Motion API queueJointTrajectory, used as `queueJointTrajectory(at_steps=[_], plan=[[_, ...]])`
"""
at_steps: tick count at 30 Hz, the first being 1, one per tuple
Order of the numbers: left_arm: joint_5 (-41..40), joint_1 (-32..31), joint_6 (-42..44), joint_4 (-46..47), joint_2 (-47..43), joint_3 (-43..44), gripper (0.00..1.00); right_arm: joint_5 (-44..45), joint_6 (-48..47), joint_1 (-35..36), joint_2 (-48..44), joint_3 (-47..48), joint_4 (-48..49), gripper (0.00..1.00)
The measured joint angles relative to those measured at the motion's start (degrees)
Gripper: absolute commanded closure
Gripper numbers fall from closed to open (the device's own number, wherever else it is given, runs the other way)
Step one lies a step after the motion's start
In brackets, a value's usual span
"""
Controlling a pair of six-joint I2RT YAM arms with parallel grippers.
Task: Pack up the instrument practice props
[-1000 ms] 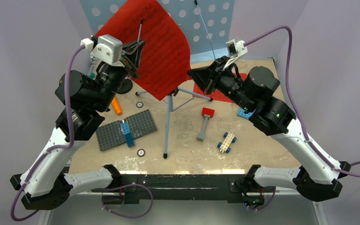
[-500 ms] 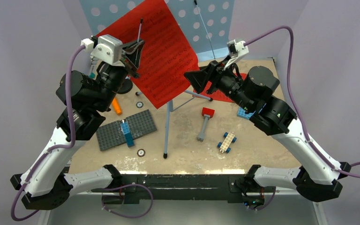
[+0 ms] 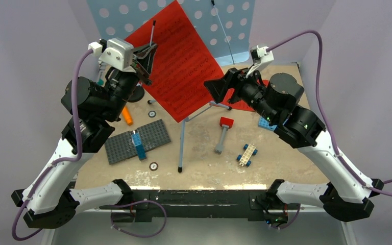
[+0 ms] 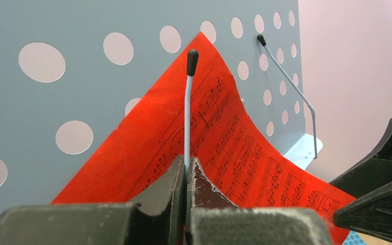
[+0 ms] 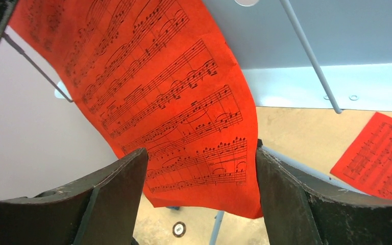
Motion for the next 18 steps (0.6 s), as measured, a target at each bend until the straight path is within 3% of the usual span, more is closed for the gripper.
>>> queueJointTrajectory(at_steps=[9, 15, 18], plan=[[0.0, 0.0, 0.0, 0.8, 0.0, -0.7, 1.00, -0.1, 1.4, -2.5, 1.6, -0.5, -3.2, 0.21], [0.0, 0.0, 0.0, 1.2, -0.1, -0.9, 1.00, -0.5, 1.6, -3.0, 2.2, -1.0, -3.8, 0.40], [0.0, 0.0, 0.0, 1.2, -0.1, -1.0, 1.00, -1.5, 1.7, -3.3, 2.6, -1.2, -3.8, 0.43]])
